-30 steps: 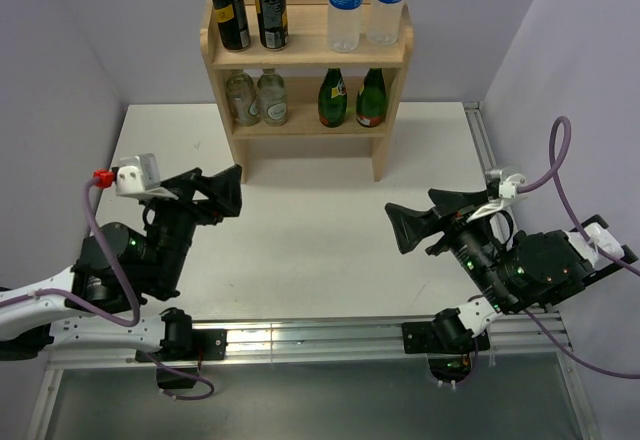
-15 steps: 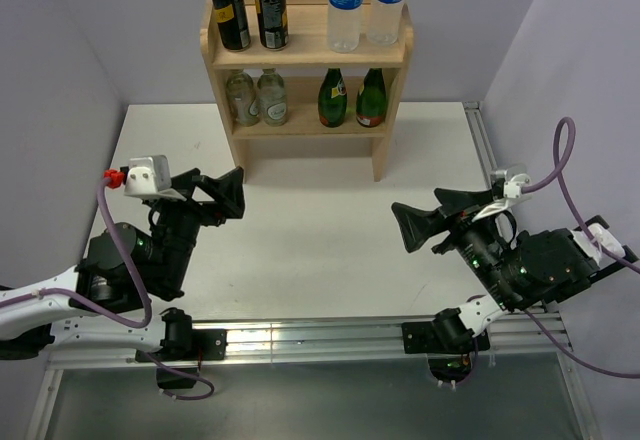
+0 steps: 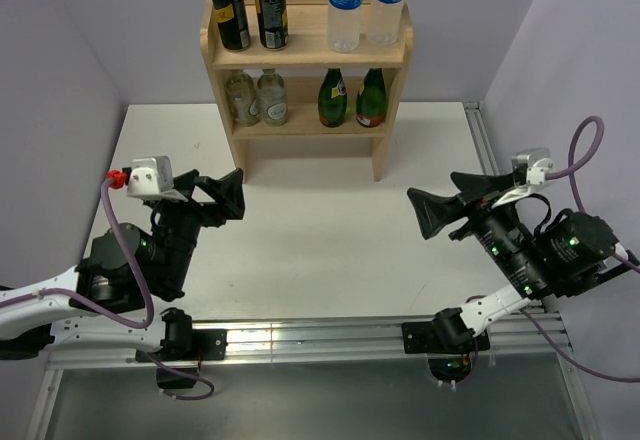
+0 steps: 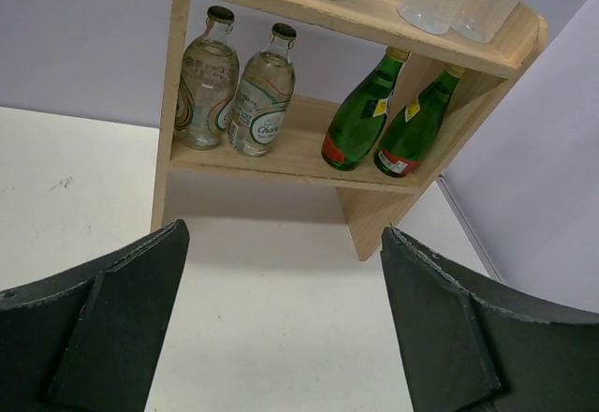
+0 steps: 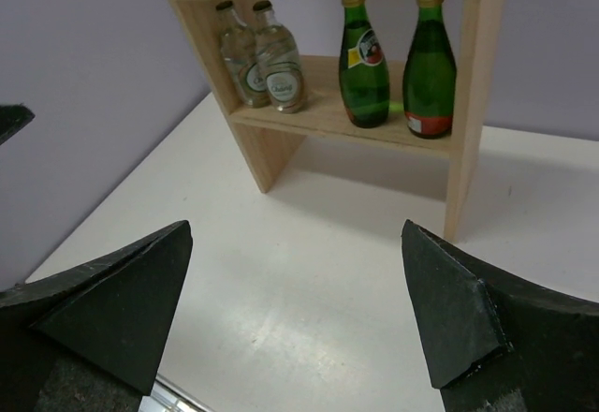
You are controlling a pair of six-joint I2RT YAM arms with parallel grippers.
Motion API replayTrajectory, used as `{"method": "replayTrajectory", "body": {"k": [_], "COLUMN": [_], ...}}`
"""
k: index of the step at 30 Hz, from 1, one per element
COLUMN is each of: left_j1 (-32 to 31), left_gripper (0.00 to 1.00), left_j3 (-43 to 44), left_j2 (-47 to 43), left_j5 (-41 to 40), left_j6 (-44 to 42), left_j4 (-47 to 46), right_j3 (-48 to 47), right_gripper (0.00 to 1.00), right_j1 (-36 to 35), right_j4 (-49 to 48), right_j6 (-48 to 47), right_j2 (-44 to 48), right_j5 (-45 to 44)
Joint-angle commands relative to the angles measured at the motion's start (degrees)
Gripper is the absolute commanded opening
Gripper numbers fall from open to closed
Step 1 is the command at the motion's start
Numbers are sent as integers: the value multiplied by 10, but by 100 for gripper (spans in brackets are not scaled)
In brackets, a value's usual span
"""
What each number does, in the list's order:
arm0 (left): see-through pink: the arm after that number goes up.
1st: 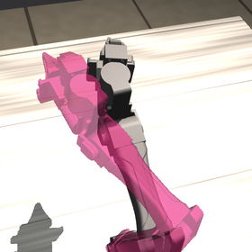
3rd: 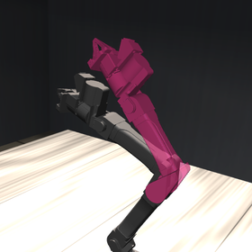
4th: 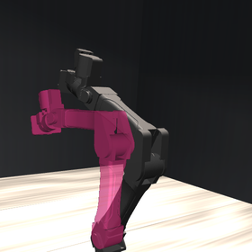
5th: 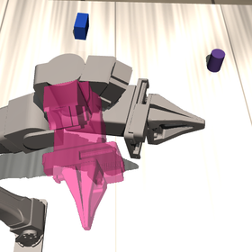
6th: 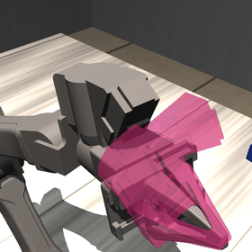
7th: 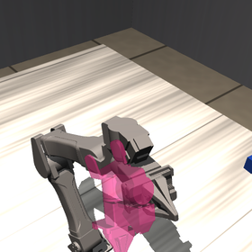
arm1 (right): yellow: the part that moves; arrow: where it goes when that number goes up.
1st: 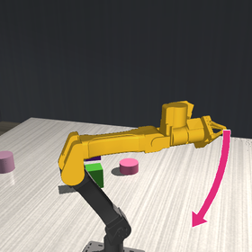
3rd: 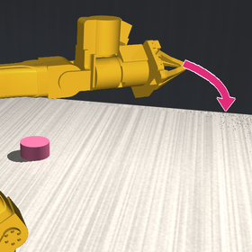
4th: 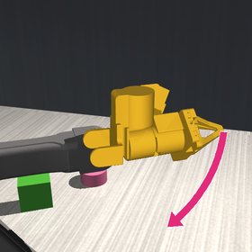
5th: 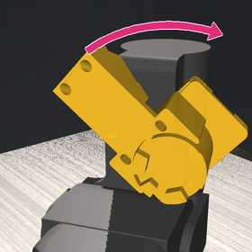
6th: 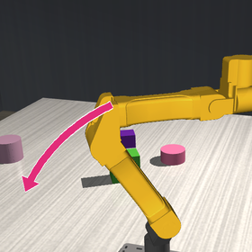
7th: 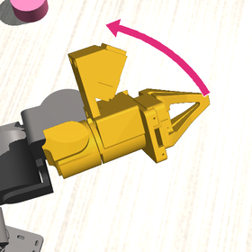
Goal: Place and organize the beverage onto the shelf
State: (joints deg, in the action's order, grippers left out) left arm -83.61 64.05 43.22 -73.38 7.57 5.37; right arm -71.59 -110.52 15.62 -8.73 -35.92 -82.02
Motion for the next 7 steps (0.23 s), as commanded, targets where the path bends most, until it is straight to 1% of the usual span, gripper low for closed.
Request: {"method": "replayTrajectory", "body": {"k": [1,5,7], "left_j1": [-3,-3,-3], "left_gripper": [91,91,91], "left_j3": [-2,-1,-2], "left_j2": [0,5,5], "left_j5": [-6,-8,-10], "left_j6": [-10,-12,-12], "left_j4": [-8,-9,-11], "right_j3": [-29,-46,-35], "right_gripper": [100,100,100], "right_j1": [20,23,23], "right_j4": [-33,4,16], "right_j6": [-60,-31,-24], "right_j2": [8,18,23], "right_j5": [2,3,5]}}
